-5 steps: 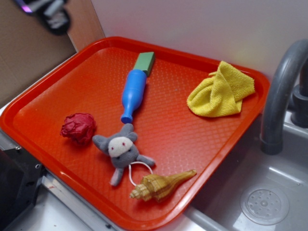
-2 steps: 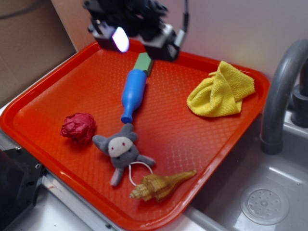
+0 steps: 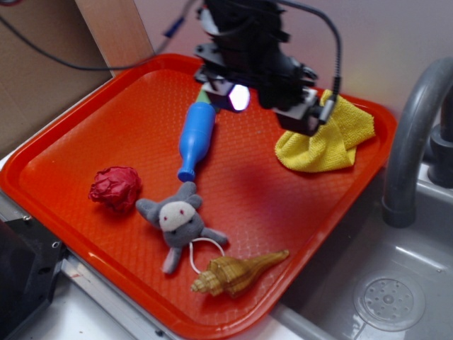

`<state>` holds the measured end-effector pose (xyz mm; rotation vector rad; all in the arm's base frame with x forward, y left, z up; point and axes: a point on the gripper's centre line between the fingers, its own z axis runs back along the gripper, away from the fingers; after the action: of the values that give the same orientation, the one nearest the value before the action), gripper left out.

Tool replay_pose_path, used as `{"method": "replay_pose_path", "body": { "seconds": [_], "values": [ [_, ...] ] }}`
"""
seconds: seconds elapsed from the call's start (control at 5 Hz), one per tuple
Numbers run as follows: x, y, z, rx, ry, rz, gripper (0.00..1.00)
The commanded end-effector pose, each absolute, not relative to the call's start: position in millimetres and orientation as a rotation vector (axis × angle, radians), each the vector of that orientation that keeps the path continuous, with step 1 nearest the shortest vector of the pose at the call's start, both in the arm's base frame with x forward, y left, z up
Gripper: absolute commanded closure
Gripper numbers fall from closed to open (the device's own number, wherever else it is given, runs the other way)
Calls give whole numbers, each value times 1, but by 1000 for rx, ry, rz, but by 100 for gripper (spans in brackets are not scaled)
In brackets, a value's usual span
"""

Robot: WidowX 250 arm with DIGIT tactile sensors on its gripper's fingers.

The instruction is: Grab the yellow cloth.

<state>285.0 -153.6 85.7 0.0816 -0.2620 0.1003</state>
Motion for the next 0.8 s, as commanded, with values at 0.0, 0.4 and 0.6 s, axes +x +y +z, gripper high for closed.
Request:
{"method": "replay_pose_path", "body": {
  "seconds": [0.0, 0.4, 0.6],
  "values": [
    [337, -181, 78, 37, -339, 67, 0],
    [338, -175, 41, 6, -281, 6, 100],
    [305, -155, 62, 16, -249, -21, 100]
  ]
}}
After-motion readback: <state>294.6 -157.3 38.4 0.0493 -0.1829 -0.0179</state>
